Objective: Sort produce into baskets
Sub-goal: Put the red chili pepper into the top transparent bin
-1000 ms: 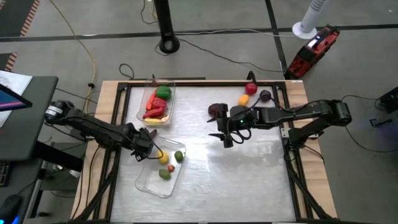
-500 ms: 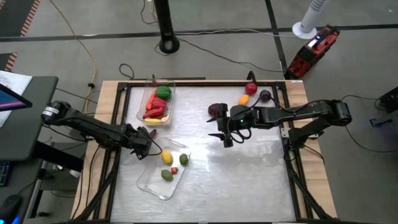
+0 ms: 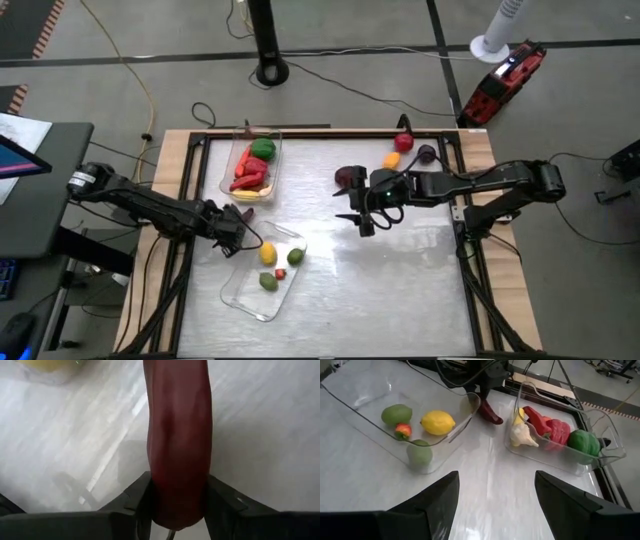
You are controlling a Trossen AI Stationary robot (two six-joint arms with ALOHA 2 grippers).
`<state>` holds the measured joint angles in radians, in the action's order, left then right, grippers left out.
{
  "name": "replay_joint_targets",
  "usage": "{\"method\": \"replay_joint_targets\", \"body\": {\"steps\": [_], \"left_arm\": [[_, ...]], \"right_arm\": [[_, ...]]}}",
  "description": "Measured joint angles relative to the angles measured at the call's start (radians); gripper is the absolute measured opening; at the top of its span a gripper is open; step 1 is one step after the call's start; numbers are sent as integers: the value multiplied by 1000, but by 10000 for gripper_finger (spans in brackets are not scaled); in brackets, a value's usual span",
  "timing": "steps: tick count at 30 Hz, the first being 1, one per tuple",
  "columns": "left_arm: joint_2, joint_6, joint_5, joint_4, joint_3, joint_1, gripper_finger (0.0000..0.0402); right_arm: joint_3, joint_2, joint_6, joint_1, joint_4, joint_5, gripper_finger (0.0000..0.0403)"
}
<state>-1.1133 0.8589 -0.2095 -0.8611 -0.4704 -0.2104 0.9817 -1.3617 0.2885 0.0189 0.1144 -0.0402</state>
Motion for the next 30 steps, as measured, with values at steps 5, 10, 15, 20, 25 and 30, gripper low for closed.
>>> {"method": "replay_joint_targets", "body": {"steps": [5, 10, 15, 20, 25, 30], "left_arm": [[22, -10, 71, -48, -63, 0, 126], [74, -46, 127, -122, -205, 0, 130], [111, -35, 112, -199, -328, 0, 131], [132, -54, -145, -202, -375, 7, 131], [132, -148, -319, -197, -380, 104, 137], [110, -298, -314, -147, -380, 283, 182]], "right_arm": [[0, 0, -3, 12, 28, 0, 285], [0, 9, -8, 59, 63, 40, 285], [-2, 5, -34, 95, 95, 70, 285], [-44, 14, -23, 105, 76, 72, 285], [-81, 84, -26, 156, 73, 73, 285], [-152, 143, -57, 201, -25, 142, 285]]}}
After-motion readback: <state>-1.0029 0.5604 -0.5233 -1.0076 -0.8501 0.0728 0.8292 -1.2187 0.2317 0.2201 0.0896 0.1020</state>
